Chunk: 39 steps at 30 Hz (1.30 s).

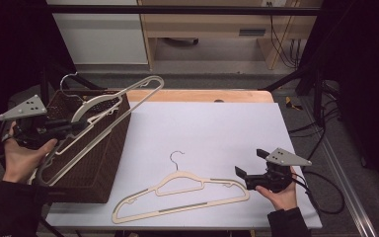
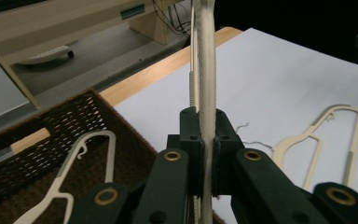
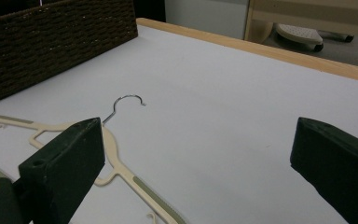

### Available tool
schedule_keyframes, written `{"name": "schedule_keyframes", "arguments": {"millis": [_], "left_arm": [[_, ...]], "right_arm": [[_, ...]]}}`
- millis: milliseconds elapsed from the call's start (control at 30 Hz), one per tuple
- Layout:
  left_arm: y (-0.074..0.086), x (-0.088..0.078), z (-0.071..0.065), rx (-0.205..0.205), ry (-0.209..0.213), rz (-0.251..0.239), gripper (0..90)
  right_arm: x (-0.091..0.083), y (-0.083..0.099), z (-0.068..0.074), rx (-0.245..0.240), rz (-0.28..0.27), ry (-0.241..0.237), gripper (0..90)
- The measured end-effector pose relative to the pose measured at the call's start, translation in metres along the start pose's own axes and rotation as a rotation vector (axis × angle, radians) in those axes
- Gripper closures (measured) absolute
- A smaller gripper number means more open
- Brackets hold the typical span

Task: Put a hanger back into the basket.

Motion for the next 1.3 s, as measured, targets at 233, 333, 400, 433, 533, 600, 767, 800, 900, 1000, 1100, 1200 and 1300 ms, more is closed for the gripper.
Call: {"name": "schedule_keyframes", "arguments": {"millis": [233,333,400,433,533,600,767,800,900,1000,1100,1200,1300], "left_arm": [[0.015,-0.001,0.031,-0.046,-0.015,0.001,86.0],[0.024,-0.001,0.042,-0.060,-0.025,0.009,86.1],[0.031,-0.001,0.051,-0.063,-0.028,0.022,86.1],[0.033,-0.001,0.053,-0.066,-0.029,0.029,86.1],[0.041,-0.002,0.062,-0.068,-0.042,0.052,86.0],[0.047,-0.004,0.068,-0.082,-0.046,0.055,86.0],[0.061,-0.005,0.081,-0.123,-0.052,0.045,86.0],[0.062,-0.004,0.082,-0.129,-0.052,0.044,86.0],[0.065,-0.001,0.086,-0.135,-0.060,0.066,86.0],[0.065,0.004,0.089,-0.148,-0.069,0.085,85.9],[0.066,0.007,0.092,-0.141,-0.082,0.113,85.7],[0.067,0.010,0.096,-0.153,-0.085,0.129,85.5],[0.071,0.012,0.103,-0.164,-0.110,0.142,85.8]], "right_arm": [[0.001,0.001,-0.001,-0.004,0.004,0.001,3.4],[0.001,0.001,-0.001,-0.007,0.013,-0.001,3.4],[0.001,0.001,-0.001,-0.005,0.009,0.001,3.4],[0.001,0.001,-0.001,-0.004,0.013,-0.001,3.4],[0.002,0.001,-0.001,-0.007,0.013,0.000,3.4],[0.004,0.002,-0.001,-0.006,0.024,0.002,3.3],[0.006,0.004,0.000,-0.011,0.037,0.007,3.4],[0.006,0.004,0.000,-0.011,0.037,0.008,3.4],[0.006,0.004,-0.002,-0.014,0.037,0.009,3.5],[0.006,0.005,-0.002,-0.013,0.042,0.009,3.5],[0.006,0.005,-0.002,-0.012,0.042,0.007,3.5],[0.006,0.005,-0.003,-0.012,0.041,0.008,3.6],[0.007,0.006,-0.003,-0.007,0.044,0.010,3.6]]}}
Point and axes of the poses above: each handheld gripper's, and its own axes: x roughly forward along the jaws, y roughly out of its underside, z roughly to its left, the point moved 5 cm from there along x, roughly forward along the jaws, and after that the axes turned 10 degrees about z, right-handed, at the moved point
